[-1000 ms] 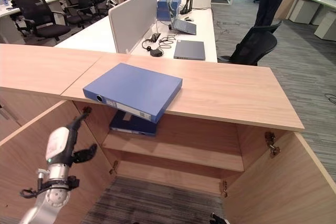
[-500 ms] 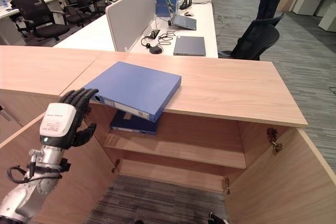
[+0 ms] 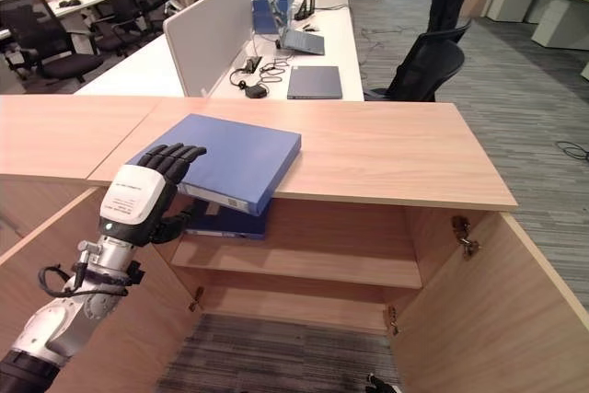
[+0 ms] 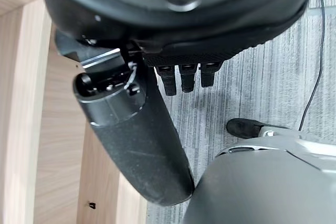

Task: Put the empty folder in the office cabinet

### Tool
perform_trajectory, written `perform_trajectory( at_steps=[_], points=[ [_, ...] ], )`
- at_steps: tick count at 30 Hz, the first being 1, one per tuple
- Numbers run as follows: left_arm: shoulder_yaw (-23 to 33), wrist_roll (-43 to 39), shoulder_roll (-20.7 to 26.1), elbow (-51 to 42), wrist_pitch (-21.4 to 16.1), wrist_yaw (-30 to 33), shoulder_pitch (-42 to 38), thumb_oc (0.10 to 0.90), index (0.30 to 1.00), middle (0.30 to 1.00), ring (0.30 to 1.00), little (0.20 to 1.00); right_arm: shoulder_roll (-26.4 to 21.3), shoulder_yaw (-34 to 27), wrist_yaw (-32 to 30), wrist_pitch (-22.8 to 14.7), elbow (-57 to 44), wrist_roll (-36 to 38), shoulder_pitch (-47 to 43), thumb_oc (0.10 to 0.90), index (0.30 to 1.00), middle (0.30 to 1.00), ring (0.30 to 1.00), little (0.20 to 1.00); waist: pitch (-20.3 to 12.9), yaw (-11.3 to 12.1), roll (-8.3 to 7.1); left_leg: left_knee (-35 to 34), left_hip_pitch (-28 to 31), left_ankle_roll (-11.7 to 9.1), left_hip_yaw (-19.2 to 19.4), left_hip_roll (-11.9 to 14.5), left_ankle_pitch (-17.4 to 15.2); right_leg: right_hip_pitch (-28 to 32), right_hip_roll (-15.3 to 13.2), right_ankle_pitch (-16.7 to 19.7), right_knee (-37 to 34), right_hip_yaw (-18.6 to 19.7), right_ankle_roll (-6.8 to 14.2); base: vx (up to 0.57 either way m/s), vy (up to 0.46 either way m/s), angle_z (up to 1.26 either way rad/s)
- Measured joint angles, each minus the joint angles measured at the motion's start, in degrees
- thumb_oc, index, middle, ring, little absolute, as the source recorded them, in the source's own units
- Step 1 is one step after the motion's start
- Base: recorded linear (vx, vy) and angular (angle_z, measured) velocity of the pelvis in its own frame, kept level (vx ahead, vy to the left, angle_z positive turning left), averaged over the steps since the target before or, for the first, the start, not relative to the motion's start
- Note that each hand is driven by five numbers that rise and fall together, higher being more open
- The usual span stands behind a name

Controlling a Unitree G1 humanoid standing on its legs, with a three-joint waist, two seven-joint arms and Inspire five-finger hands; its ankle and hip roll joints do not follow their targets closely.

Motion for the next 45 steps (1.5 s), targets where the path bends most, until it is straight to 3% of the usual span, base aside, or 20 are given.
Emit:
perform_trajectory(
  at_steps=[8,26,27,28,30,45],
  points=[
    [-5.19,0.04,-0.15,5.97,0.96,-1.31,-2.21,0.800,0.900,0.900,0.900,0.900,-0.99,-0.07,-0.12,0.03,0.01,0.02,0.19,0.800,0.900,0.900,0.900,0.900,-0.03,-1.44,-0.03,-0.01,0.05,0.10,0.38,0.05,0.05,-0.32,0.00,0.18,-0.01,0.40,-0.08,-0.01,0.008,-0.03],
    [-7.65,1.69,-0.04,10.74,2.17,-2.36,-6.06,0.800,0.900,0.900,0.900,0.900,-1.04,-1.32,-0.25,0.22,0.94,2.30,0.57,0.800,0.900,0.900,0.900,0.900,-0.76,-3.01,-0.29,-0.02,0.81,0.09,1.89,0.12,-0.13,-0.35,-0.12,0.62,0.00,1.87,0.03,0.01,0.007,-0.03],
    [-7.65,1.69,-0.03,10.74,2.19,-2.36,-6.08,0.624,0.636,0.636,0.636,0.636,-1.03,-1.32,-0.26,0.22,1.07,2.30,0.59,0.800,0.900,0.900,0.900,0.900,-0.81,-3.02,-0.33,-0.02,0.81,0.09,1.90,0.13,-0.13,-0.36,-0.11,0.63,0.00,1.87,0.00,0.00,0.000,0.00],
    [-7.67,1.69,-0.04,10.75,2.18,-2.38,-6.07,0.502,0.453,0.453,0.453,0.453,-1.03,-1.32,-0.26,0.22,1.24,2.30,0.59,0.800,0.900,0.900,0.900,0.900,-0.83,-3.01,-0.37,-0.02,0.81,0.09,1.90,0.13,-0.13,-0.37,-0.11,0.64,0.00,1.87,-0.01,0.00,0.000,0.00],
    [-7.68,1.69,-0.04,10.77,2.17,-2.41,-6.08,0.400,0.300,0.300,0.300,0.300,-1.02,-1.32,-0.28,0.23,1.97,2.30,0.53,0.800,0.900,0.900,0.900,0.900,-0.95,-3.02,-0.47,-0.02,0.81,0.09,1.92,0.13,-0.13,-0.41,-0.11,0.65,0.00,1.90,0.00,0.00,0.000,0.00],
    [-7.13,0.88,-0.16,8.85,2.21,0.25,-9.07,0.400,0.300,0.300,0.300,0.300,-0.97,-1.39,-0.81,0.32,2.21,2.33,1.94,0.800,0.900,0.900,0.900,0.900,-2.15,-2.90,-0.58,-0.02,0.82,0.10,2.07,0.16,-0.15,-0.44,-0.11,0.73,0.00,2.13,-0.03,0.00,0.000,0.00]
  ],
)
